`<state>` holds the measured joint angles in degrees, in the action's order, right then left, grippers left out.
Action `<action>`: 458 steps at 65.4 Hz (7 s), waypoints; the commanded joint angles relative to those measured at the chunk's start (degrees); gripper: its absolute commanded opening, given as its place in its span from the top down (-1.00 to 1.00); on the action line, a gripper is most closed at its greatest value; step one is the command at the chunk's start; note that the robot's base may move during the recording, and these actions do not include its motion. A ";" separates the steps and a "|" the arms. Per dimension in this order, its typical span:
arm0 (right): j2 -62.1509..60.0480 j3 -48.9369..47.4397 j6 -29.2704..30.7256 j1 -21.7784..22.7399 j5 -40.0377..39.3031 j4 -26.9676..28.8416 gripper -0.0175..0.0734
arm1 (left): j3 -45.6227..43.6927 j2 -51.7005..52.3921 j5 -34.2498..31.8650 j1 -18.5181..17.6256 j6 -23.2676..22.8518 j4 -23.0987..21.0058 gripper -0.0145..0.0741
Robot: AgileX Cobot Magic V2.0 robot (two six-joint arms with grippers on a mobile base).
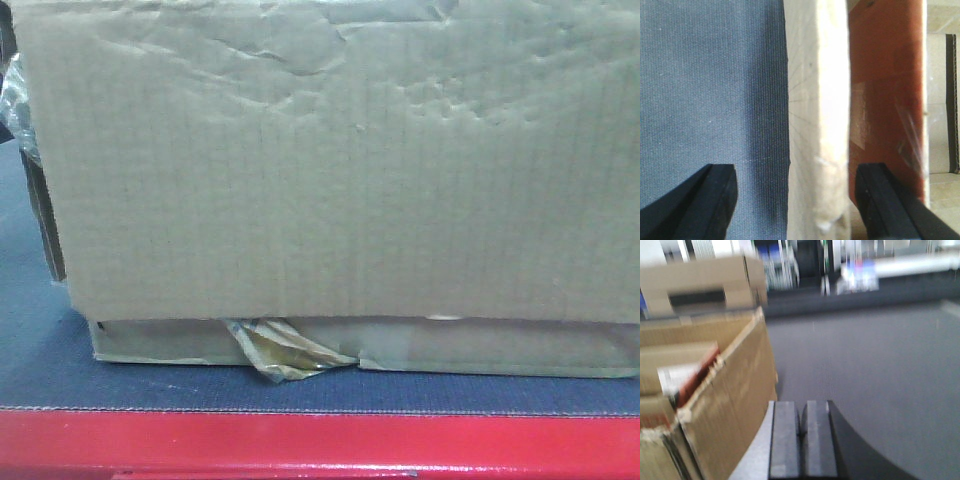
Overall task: Stack two boxes on right shelf middle
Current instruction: 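Close left and right grippers on opposite box walls, then lift the stacked boxes off the red table with both grippers, then hold the boxes raised and turn the base away from the table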
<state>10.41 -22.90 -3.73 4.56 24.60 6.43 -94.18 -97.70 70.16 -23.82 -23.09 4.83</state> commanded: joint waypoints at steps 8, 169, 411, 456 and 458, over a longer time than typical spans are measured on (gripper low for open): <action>18.20 -9.43 4.81 0.00 16.16 0.21 0.97 | 0.00 0.56 -0.20 0.11 0.10 0.04 -0.23; 75.77 -58.32 -19.86 -19.77 38.87 -13.98 0.93 | -0.38 -0.07 -1.10 -0.99 -1.34 0.42 0.92; 70.24 -64.50 -32.09 -19.55 5.39 -32.76 0.93 | -19.10 2.55 -18.68 -5.15 -10.58 25.37 0.92; 70.48 -64.51 -32.09 -19.38 3.44 -33.35 0.93 | -19.10 2.43 -19.18 -5.86 -10.58 28.16 0.92; 70.48 -64.51 -32.09 -19.38 3.44 -33.35 0.93 | -19.10 2.43 -19.18 -5.86 -10.58 28.16 0.92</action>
<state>81.81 -86.68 -35.54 -14.61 32.93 -26.46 -112.46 -95.89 53.82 -29.44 -33.22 32.13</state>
